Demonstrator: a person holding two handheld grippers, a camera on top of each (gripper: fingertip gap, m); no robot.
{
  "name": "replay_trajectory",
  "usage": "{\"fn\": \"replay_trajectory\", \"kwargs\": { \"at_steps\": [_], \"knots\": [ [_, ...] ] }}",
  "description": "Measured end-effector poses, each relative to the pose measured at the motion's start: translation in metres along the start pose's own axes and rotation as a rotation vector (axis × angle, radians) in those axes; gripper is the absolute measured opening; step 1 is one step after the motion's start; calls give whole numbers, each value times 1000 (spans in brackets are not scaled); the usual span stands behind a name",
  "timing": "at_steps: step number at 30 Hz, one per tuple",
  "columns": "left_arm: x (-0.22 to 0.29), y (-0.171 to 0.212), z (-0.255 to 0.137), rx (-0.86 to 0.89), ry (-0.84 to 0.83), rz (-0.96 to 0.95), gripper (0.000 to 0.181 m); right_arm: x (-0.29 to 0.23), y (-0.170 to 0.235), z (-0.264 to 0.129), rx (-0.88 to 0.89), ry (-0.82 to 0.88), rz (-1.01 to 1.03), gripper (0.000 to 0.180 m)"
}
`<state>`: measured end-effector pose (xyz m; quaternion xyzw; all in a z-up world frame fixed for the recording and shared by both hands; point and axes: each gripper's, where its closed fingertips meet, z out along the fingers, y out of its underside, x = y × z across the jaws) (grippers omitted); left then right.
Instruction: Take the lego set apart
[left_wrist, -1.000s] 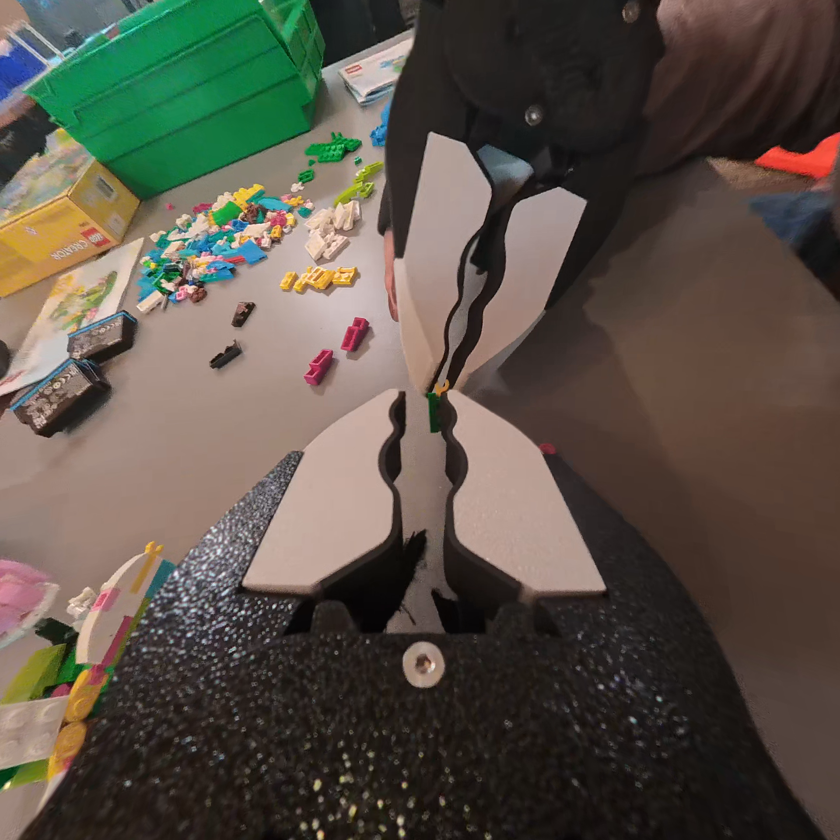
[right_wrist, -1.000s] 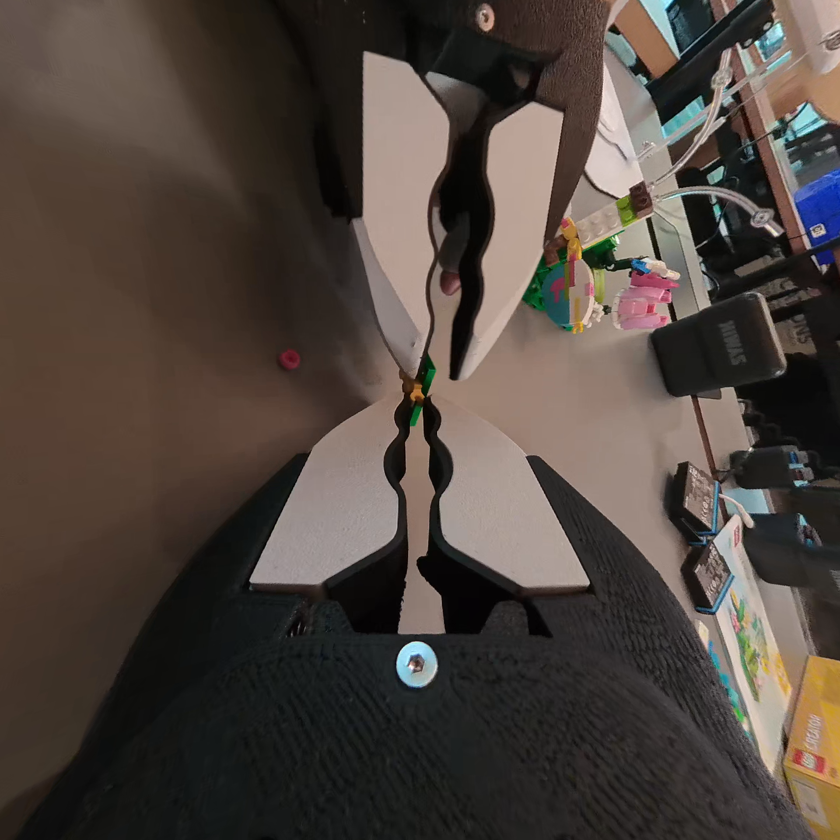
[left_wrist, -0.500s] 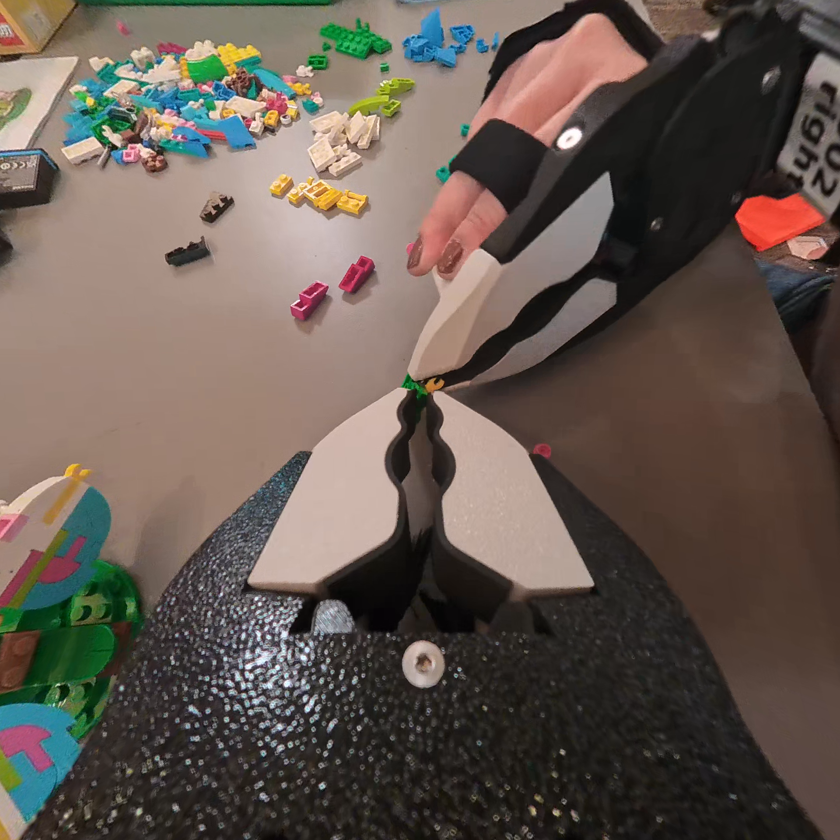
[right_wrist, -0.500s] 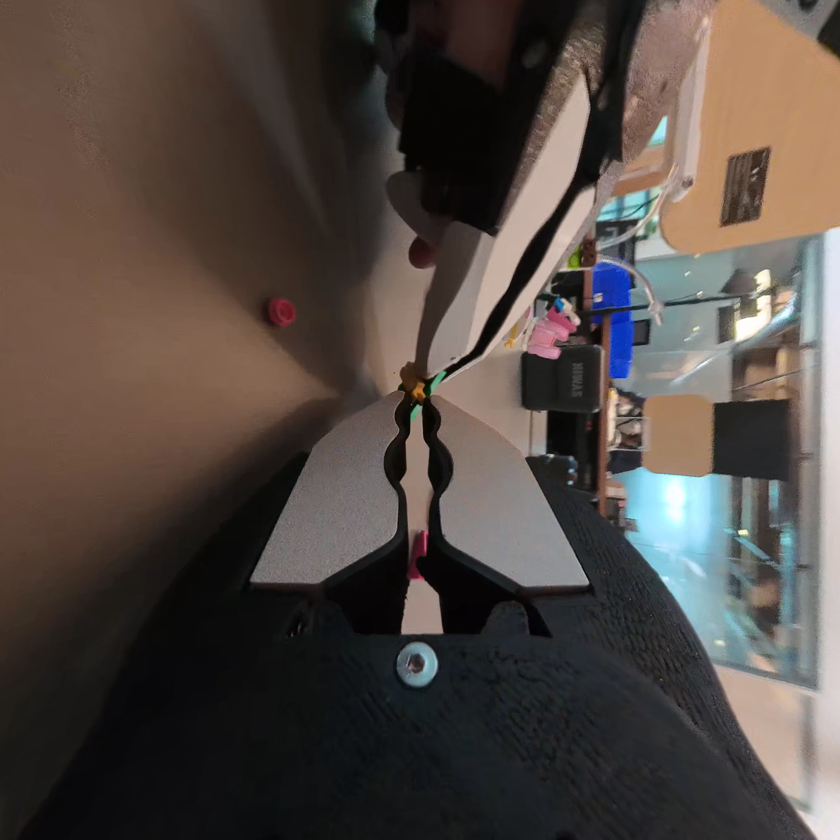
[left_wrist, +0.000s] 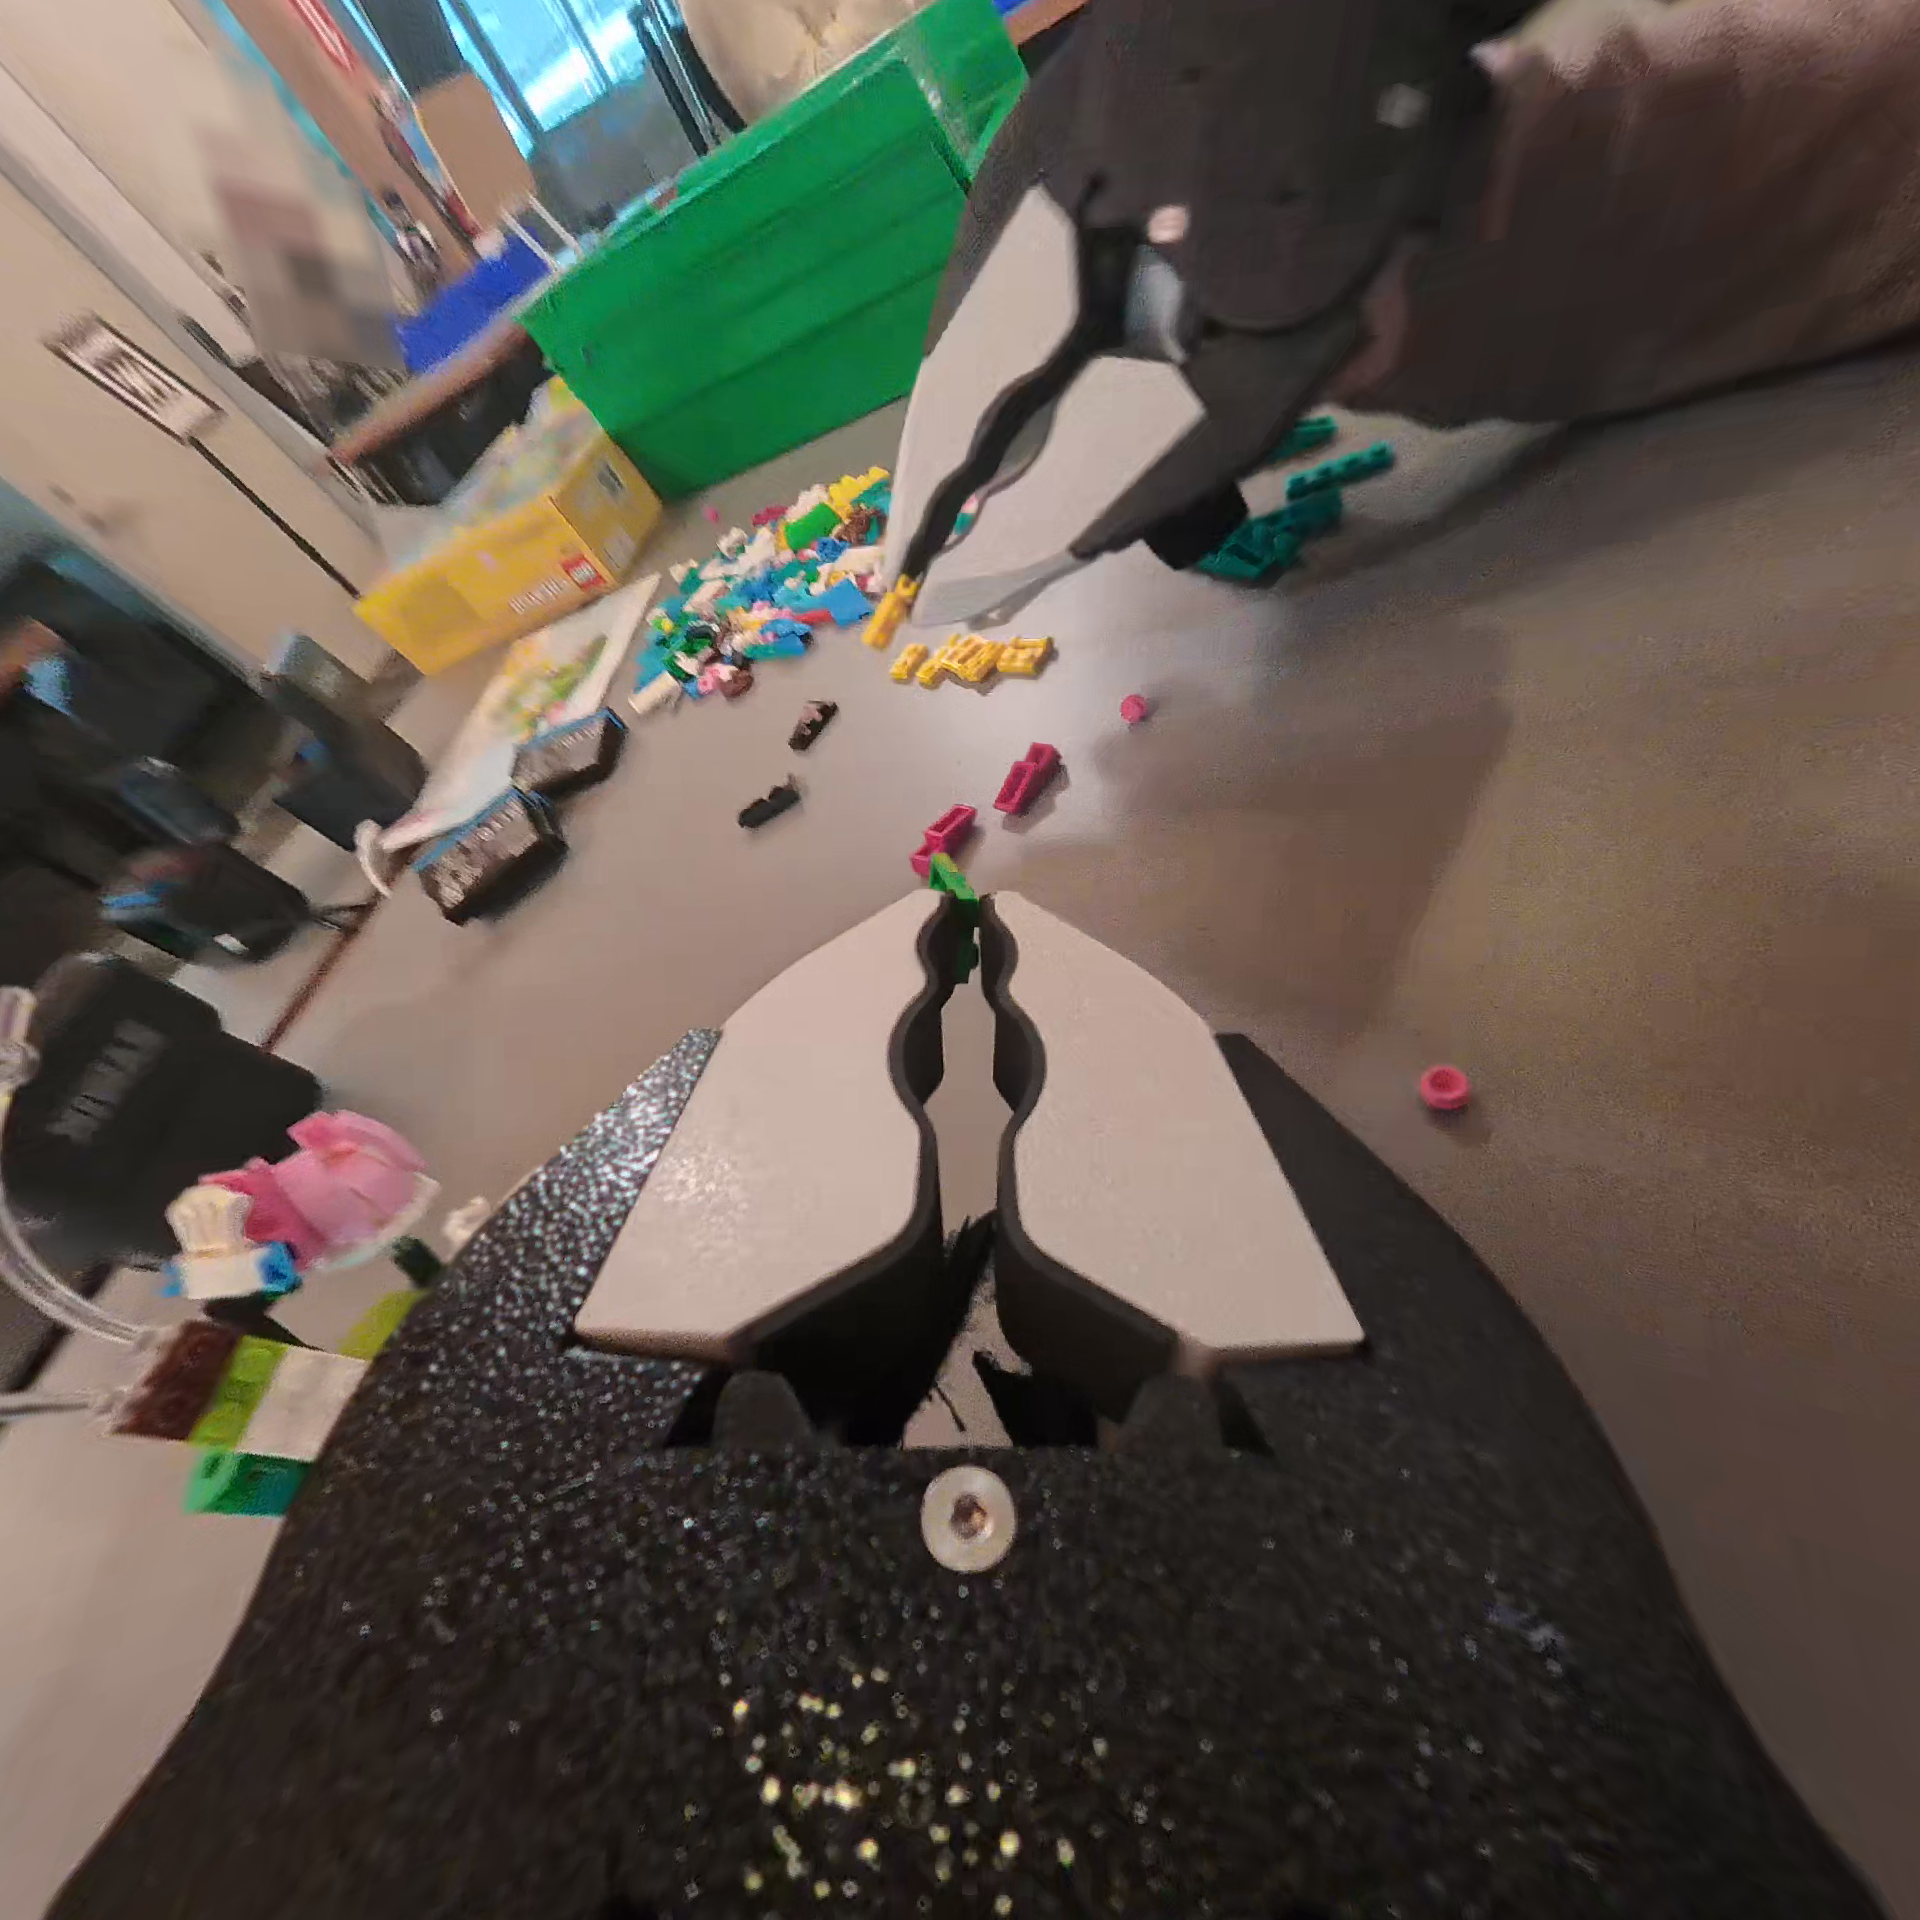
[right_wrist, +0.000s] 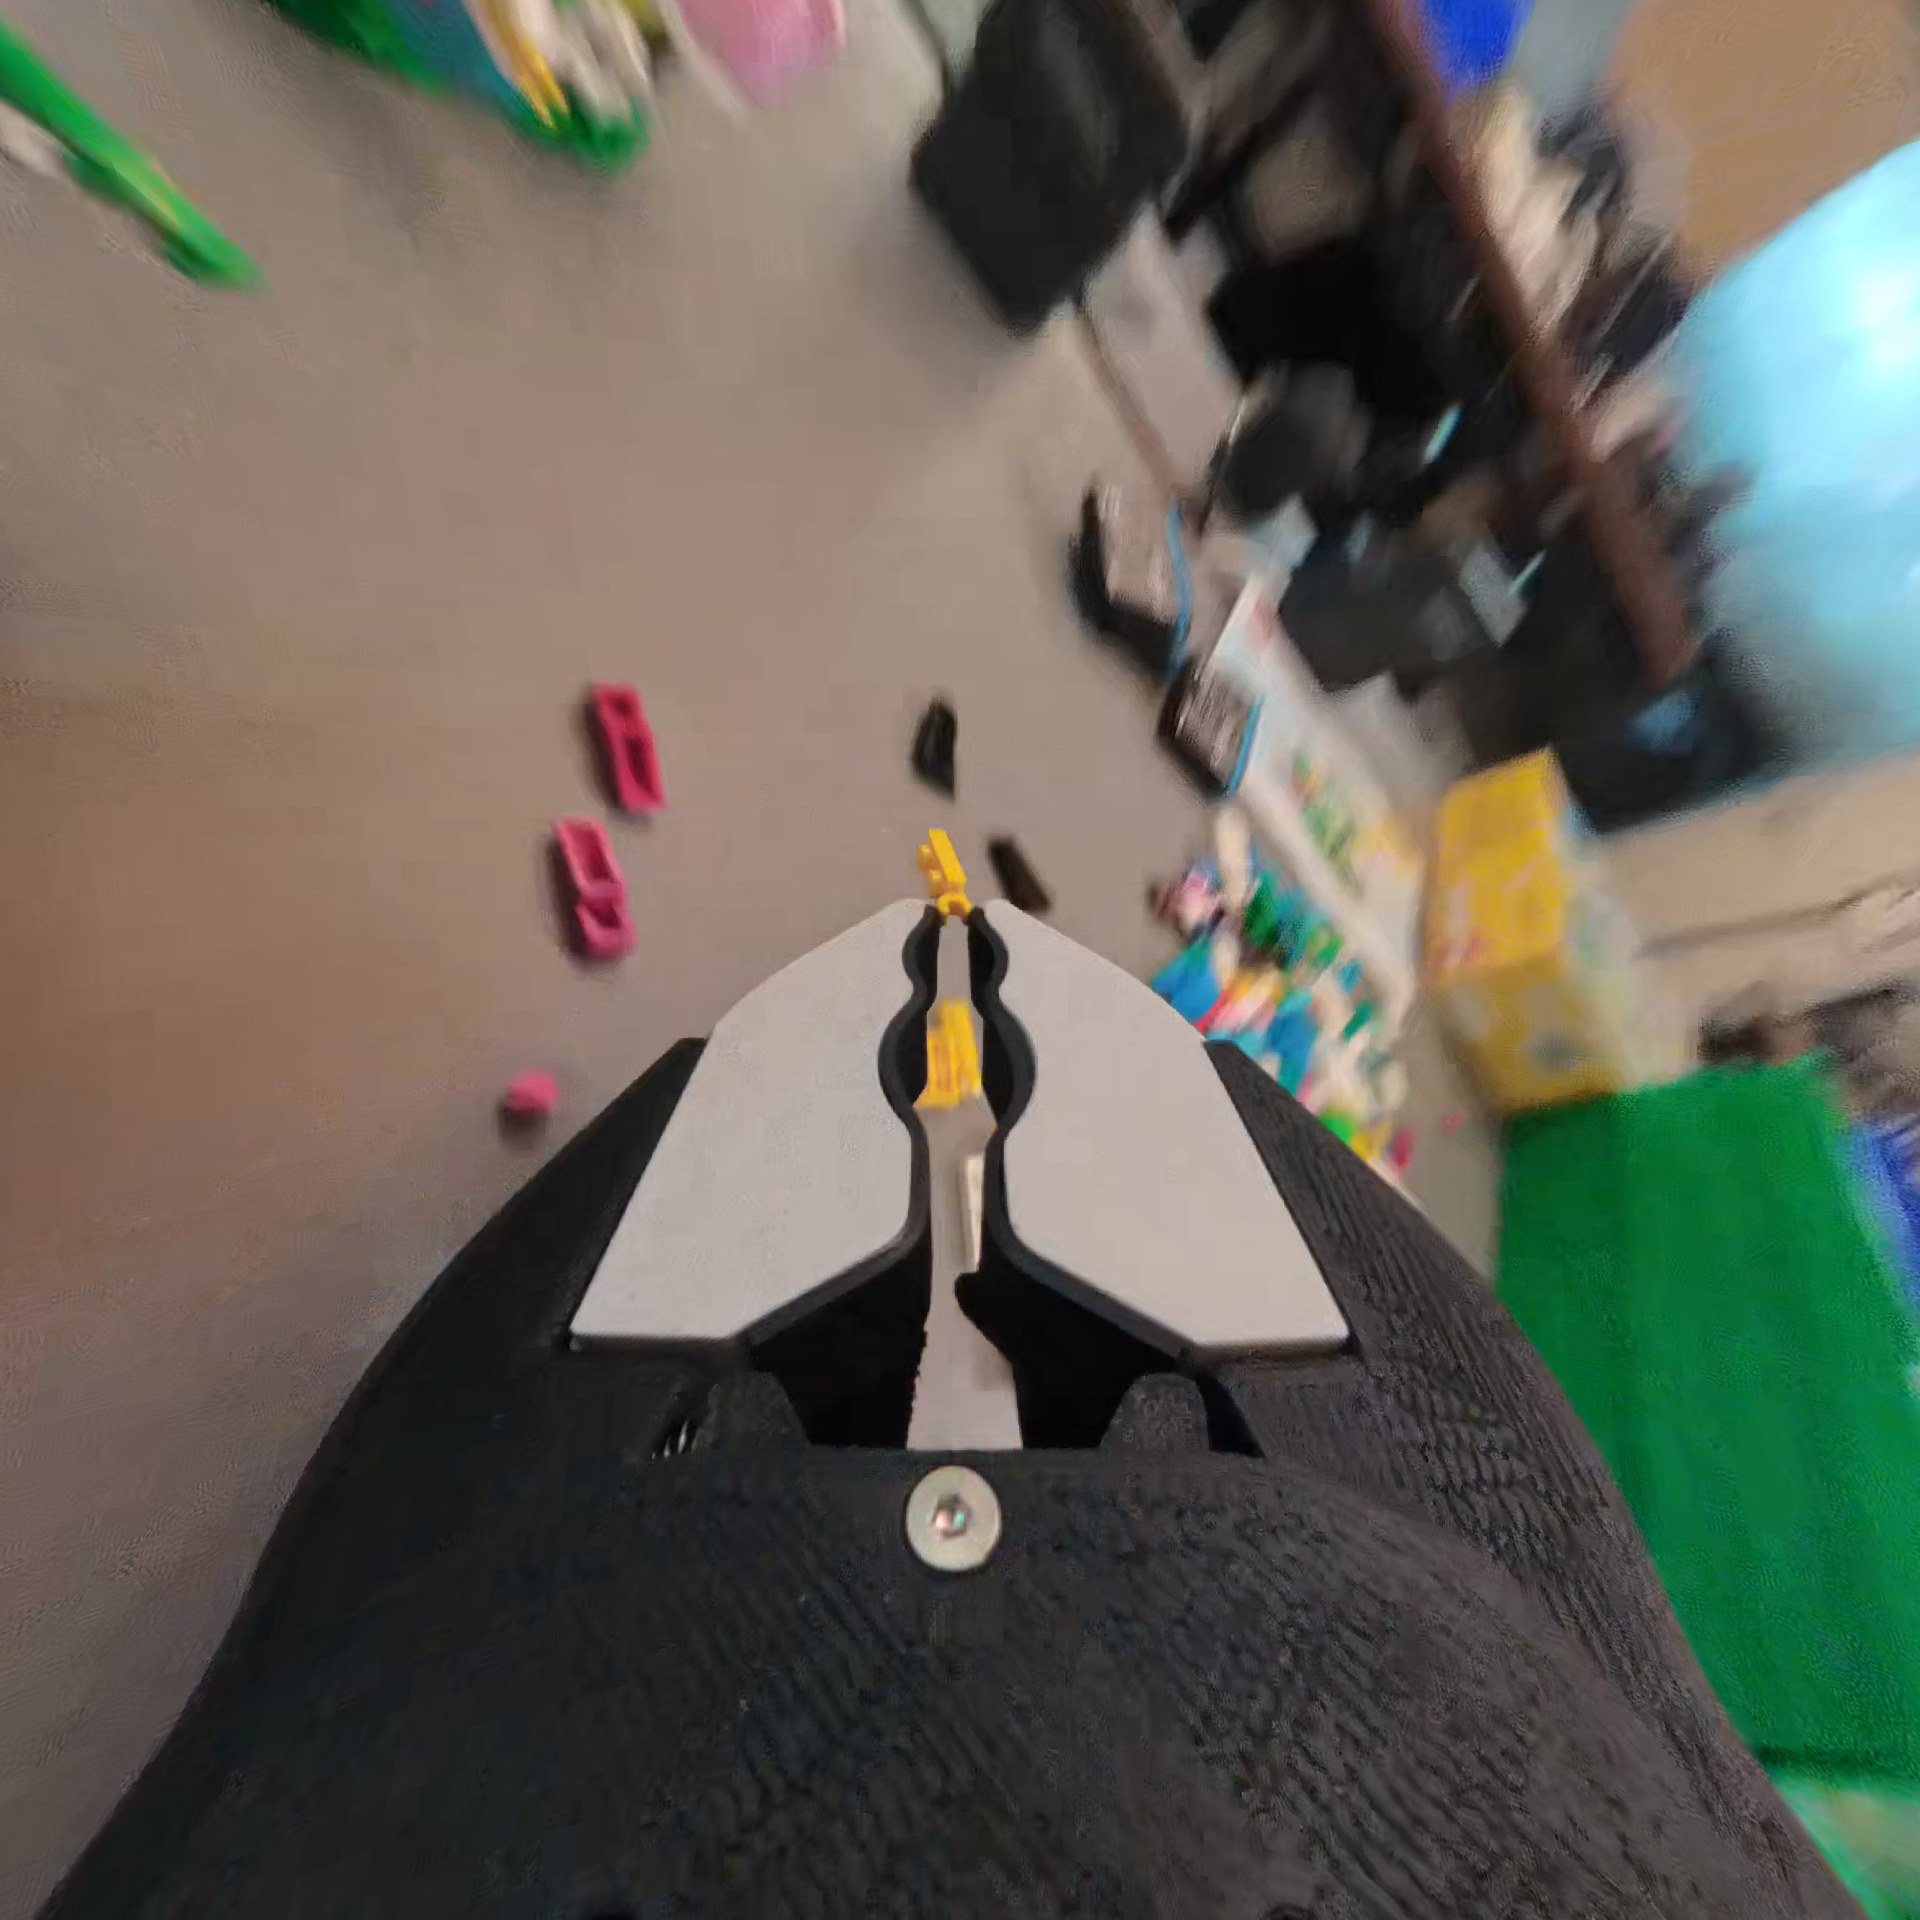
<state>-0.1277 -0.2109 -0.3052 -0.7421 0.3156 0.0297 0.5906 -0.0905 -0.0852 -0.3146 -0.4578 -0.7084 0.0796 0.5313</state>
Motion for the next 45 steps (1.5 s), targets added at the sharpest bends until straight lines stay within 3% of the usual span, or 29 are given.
{"fn": "replay_trajectory", "kwargs": {
  "at_steps": [4, 9, 14, 19, 23, 25, 26, 29, 32, 35, 37, 39, 45],
  "knots": [
    [1, 0, 1, 18, -18, 46, 3, 3, 43, 12, -178, -93, 137, 4],
    [0, 2, 1, 23, -18, 41, 4, 0, 41, 13, -172, -101, 165, 13],
    [7, -1, 1, 45, 15, 66, 4, -6, 19, 7, -47, -156, 151, 34],
    [29, -17, -5, 147, 152, 73, 4, -70, -75, -44, 499, -450, 26, 26],
    [37, -24, -10, 192, 204, 74, 3, -94, -91, -59, 562, -525, -68, 23],
    [42, -28, -13, 214, 234, 71, 4, -99, -91, -63, 572, -545, -84, 4],
    [45, -29, -13, 219, 253, 64, 4, -100, -90, -65, 573, -553, -97, 4],
    [36, -34, -12, 246, 164, 56, 13, -90, -87, -67, 554, -528, -96, 3],
    [24, -31, -11, 225, 96, 43, 32, -20, -44, -51, 352, -242, -65, 3],
    [18, -28, -9, 214, 74, -8, 33, 72, 66, -44, -107, 34, 22, 3],
    [6, -24, -7, 181, 9, -26, 33, 100, 138, -51, -357, 5, 127, 3],
    [-6, -18, -5, 132, -51, -45, 36, 120, 179, -53, -443, -19, 201, 3],
    [-17, -9, -4, 91, -68, -127, 36, 125, 217, -50, -533, -141, 254, 9]
  ]
}}
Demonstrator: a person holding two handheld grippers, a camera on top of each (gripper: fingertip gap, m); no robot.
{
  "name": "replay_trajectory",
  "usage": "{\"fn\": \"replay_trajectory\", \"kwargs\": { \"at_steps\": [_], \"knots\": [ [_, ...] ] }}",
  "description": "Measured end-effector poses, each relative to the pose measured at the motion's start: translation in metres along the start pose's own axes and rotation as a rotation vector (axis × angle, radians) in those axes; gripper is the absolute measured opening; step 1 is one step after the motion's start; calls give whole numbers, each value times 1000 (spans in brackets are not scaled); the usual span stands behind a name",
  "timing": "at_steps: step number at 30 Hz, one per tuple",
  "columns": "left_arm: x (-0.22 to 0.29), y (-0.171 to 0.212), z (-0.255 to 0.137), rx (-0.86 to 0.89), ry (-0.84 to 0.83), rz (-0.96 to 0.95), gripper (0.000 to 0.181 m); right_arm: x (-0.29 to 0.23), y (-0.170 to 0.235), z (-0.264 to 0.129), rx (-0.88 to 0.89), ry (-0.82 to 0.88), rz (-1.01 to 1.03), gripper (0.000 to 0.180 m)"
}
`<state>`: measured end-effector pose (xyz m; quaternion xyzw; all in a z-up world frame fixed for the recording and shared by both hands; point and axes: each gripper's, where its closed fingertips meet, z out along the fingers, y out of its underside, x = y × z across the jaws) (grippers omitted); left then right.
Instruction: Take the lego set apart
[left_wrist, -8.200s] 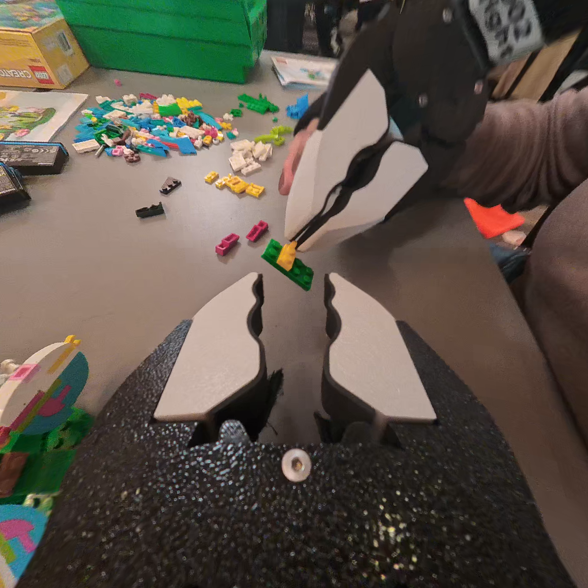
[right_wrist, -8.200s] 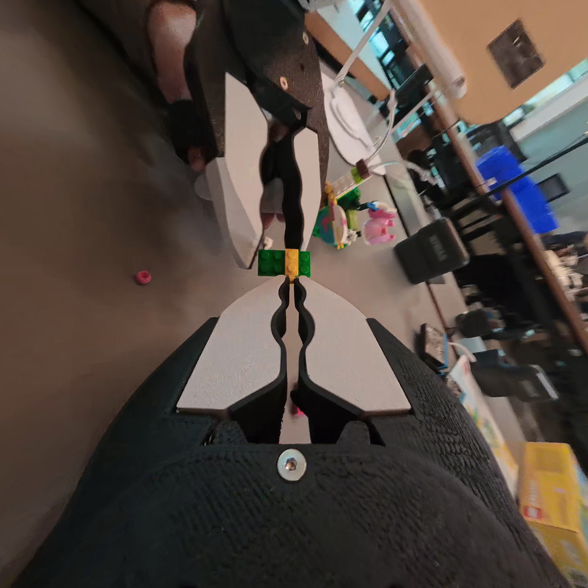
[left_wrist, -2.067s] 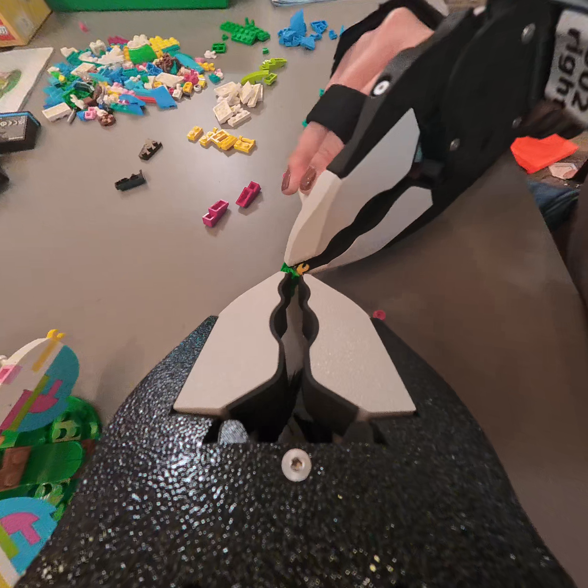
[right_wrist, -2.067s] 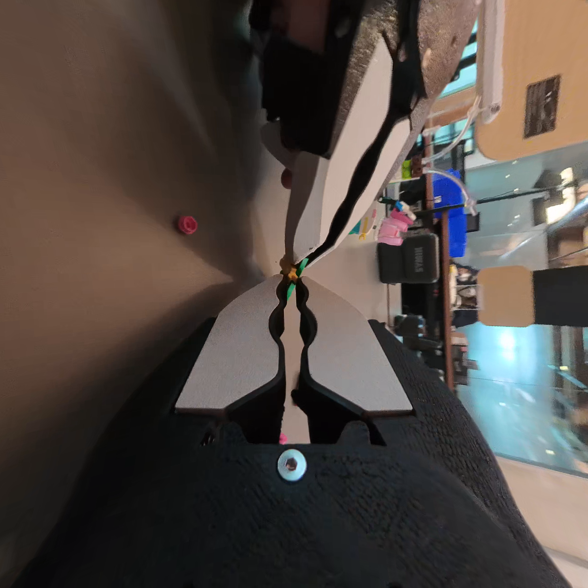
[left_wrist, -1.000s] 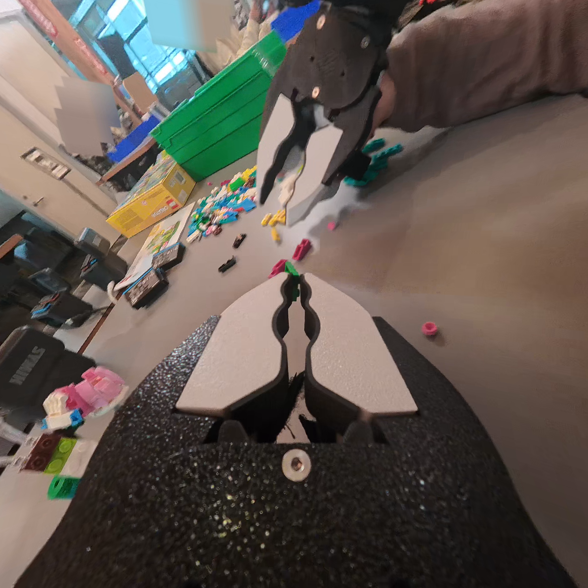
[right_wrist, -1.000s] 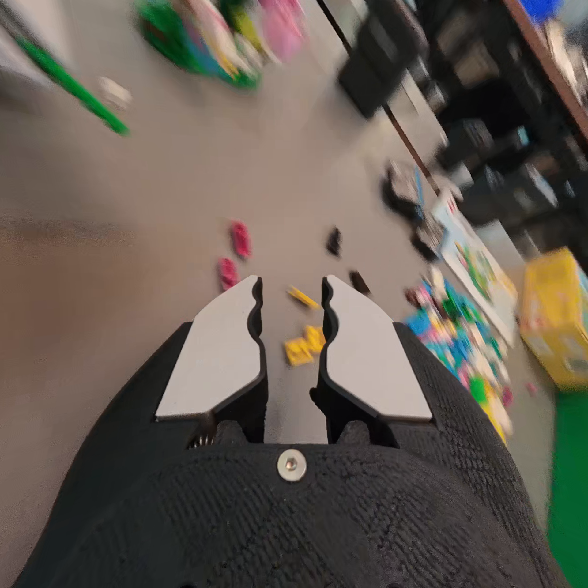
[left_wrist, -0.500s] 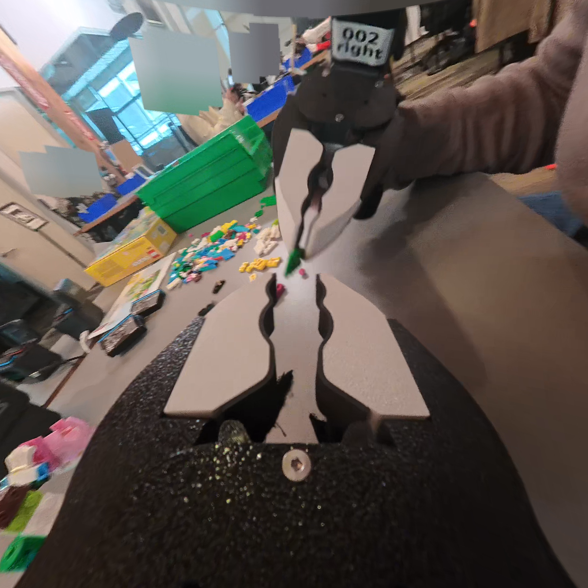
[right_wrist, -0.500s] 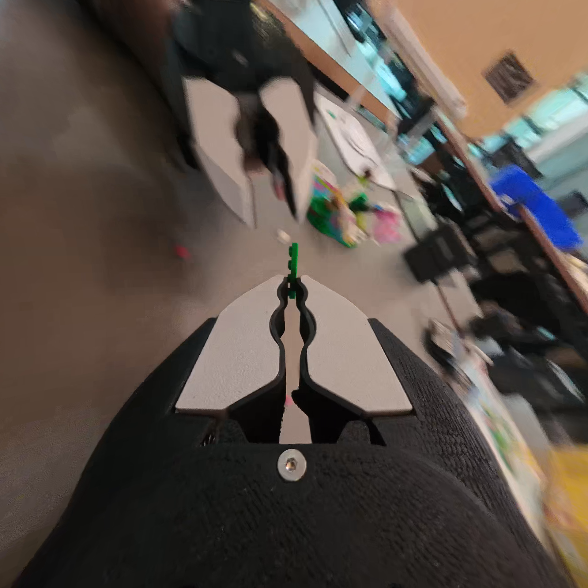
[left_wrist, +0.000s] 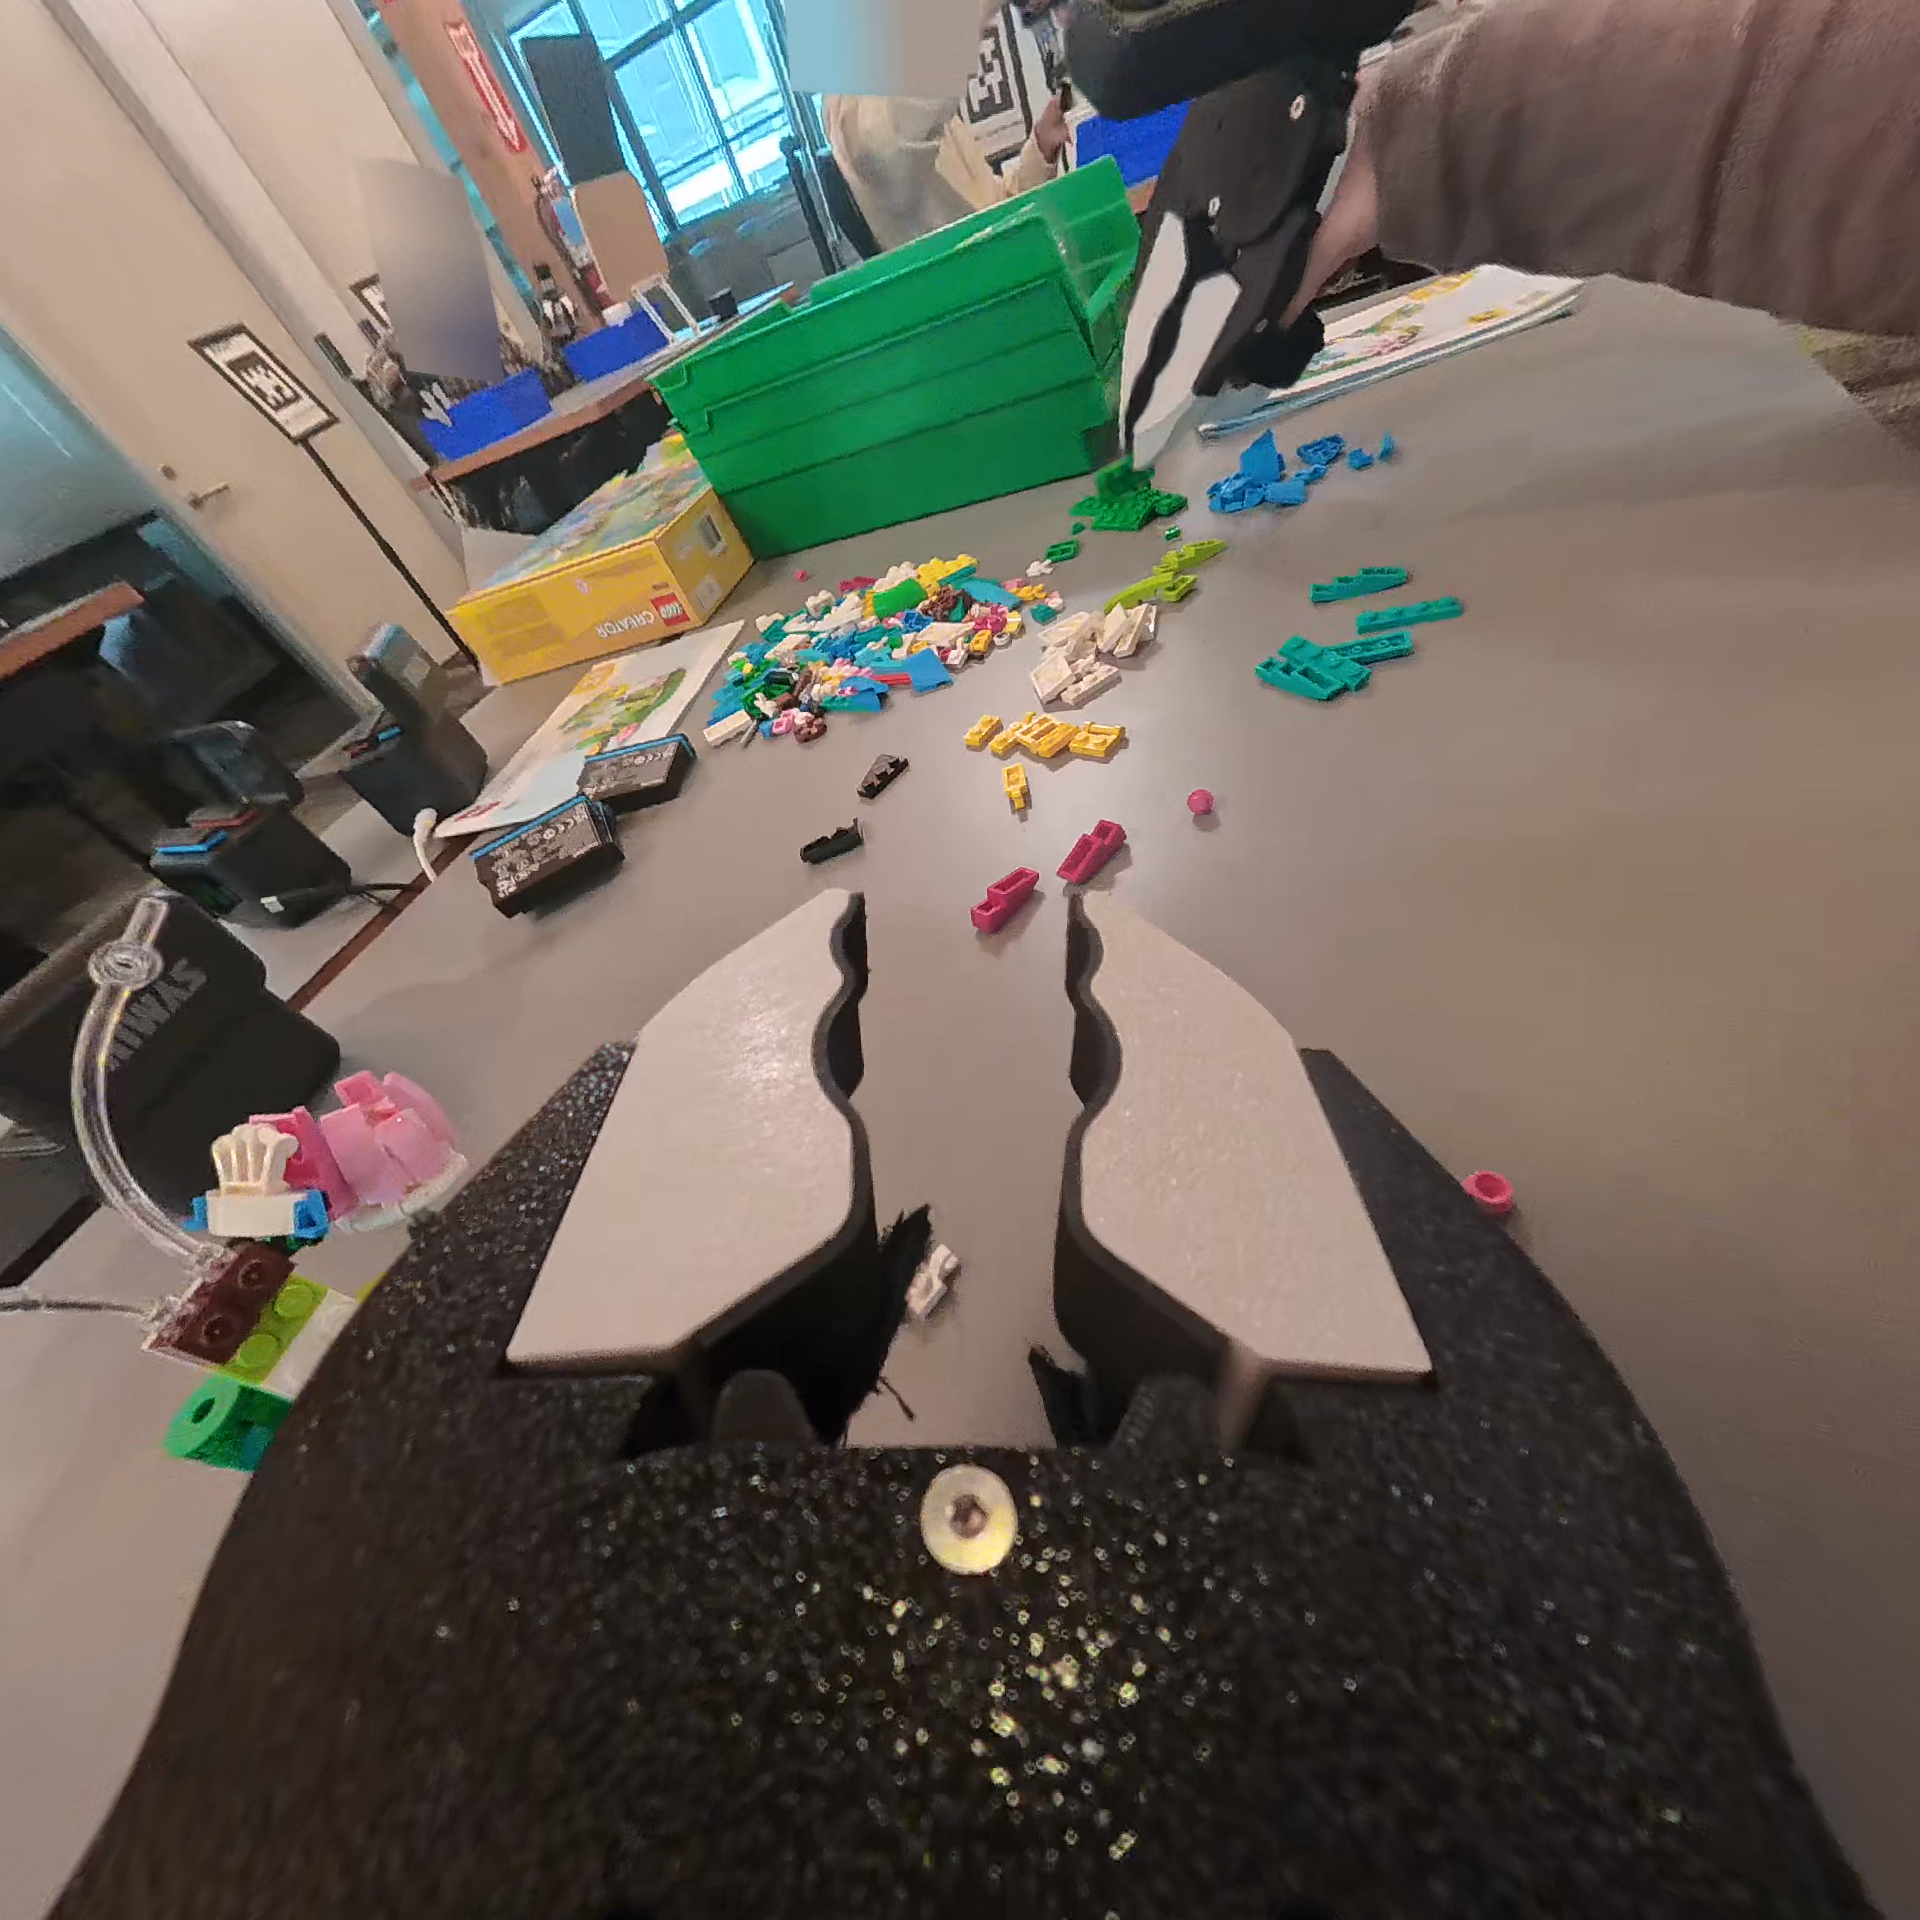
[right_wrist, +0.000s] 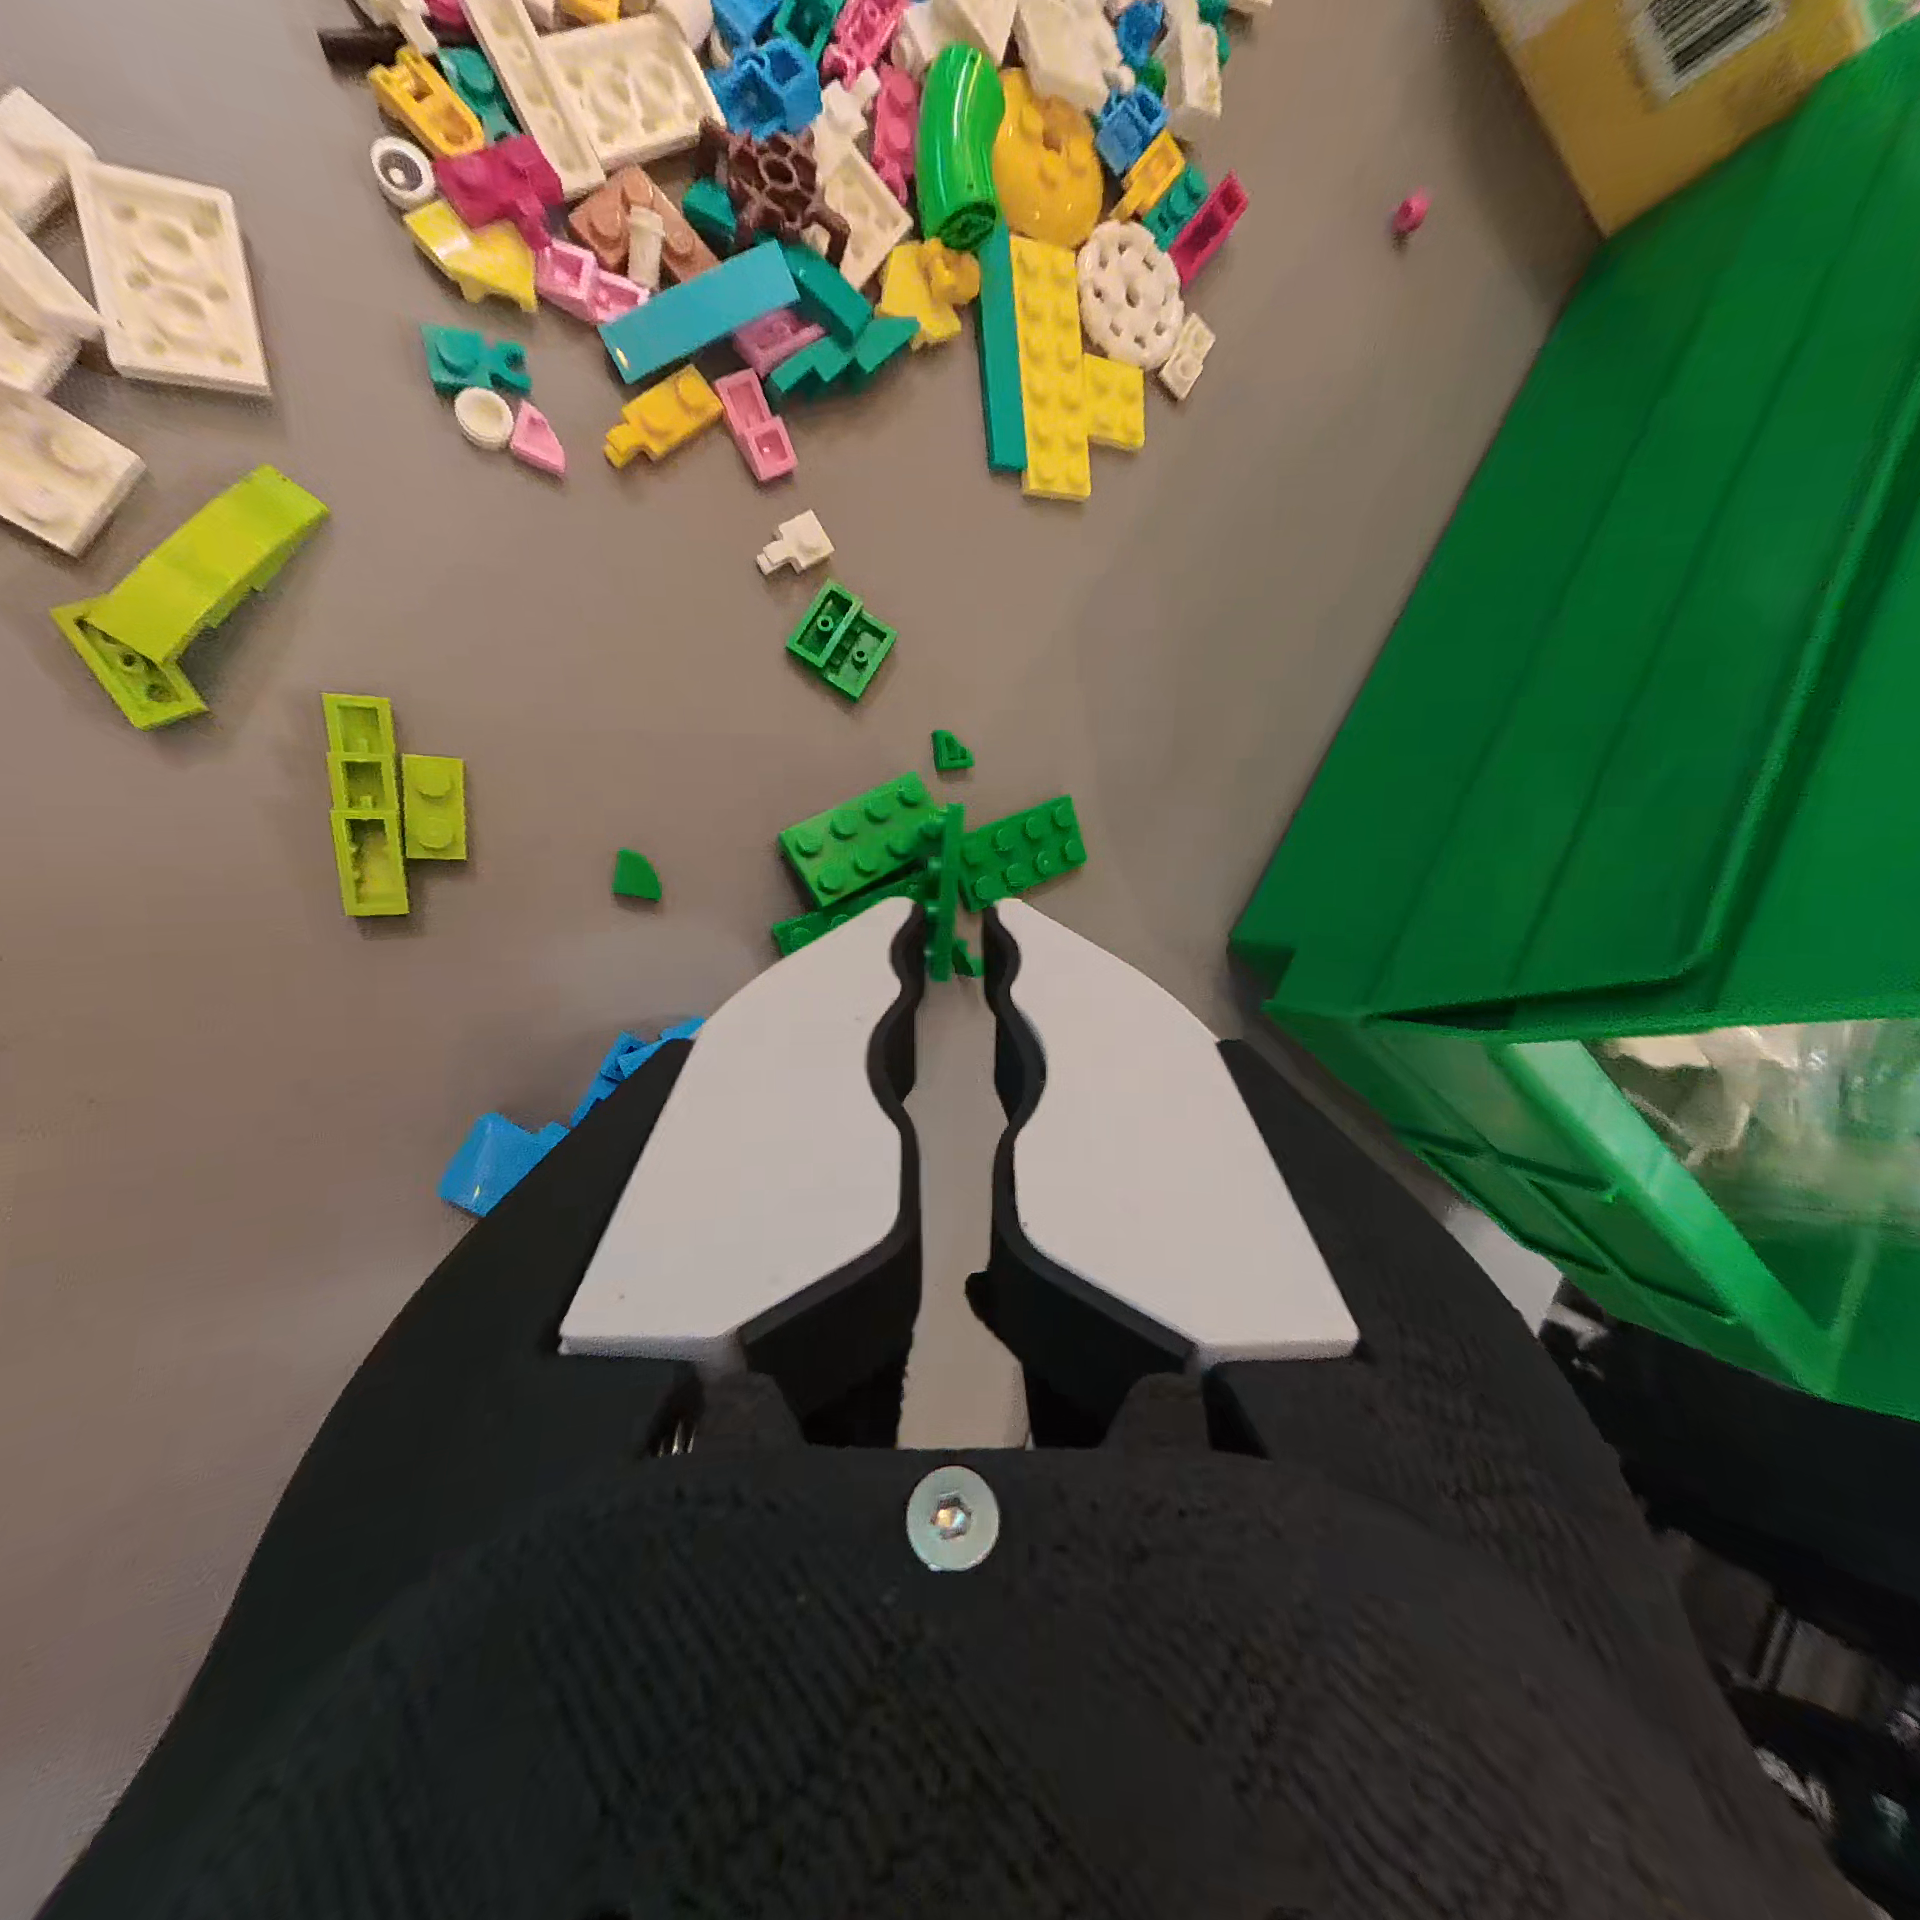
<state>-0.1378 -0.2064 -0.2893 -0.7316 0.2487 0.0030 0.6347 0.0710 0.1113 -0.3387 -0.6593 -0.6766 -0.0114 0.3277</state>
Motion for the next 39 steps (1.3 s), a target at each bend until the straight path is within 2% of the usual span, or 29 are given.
{"fn": "replay_trajectory", "kwargs": {
  "at_steps": [3, 7, 9, 12, 14, 16, 19, 21, 23, 29, 31, 34, 37, 39],
  "knots": [
    [-2, 1, -1, -10, -2, -2, 36, 1, -6, -4, 22, 12, 2, 19],
    [-15, 0, -12, -59, -17, -1, 34, -26, -55, -38, 237, 18, -22, 26],
    [-12, 11, -15, -189, 63, -32, 37, -58, -83, -58, 357, -39, -67, 27],
    [0, 38, -18, -421, 168, -80, 51, -118, -112, -85, 499, -214, -116, 27],
    [-4, 51, -18, -484, 138, -68, 46, -146, -122, -97, 547, -280, -156, 28],
    [-10, 62, -20, -534, 110, -86, 39, -162, -125, -107, 575, -309, -179, 28],
    [-6, 73, -21, -595, 152, -161, 38, -176, -124, -124, 631, -375, -158, 28],
    [-9, 84, -21, -635, 137, -139, 34, -180, -120, -133, 661, -408, -131, 28],
    [-8, 83, -18, -622, 147, -159, 29, -180, -115, -141, 682, -427, -107, 27],
    [-5, 83, -14, -634, 171, -196, 4, -165, -93, -153, 745, -366, -37, 25],
    [-1, 74, -4, -588, 158, -168, 2, -155, -86, -154, 780, -340, 2, 24],
    [20, 28, 29, -428, 202, -108, 2, -142, -79, -153, 831, -315, 57, 24],
    [41, -18, 81, -305, 255, 8, 2, -133, -80, -148, 865, -314, 78, 23],
    [52, -33, 125, -289, 283, 75, 2, -131, -80, -145, 871, -307, 66, 23]
  ]
}}
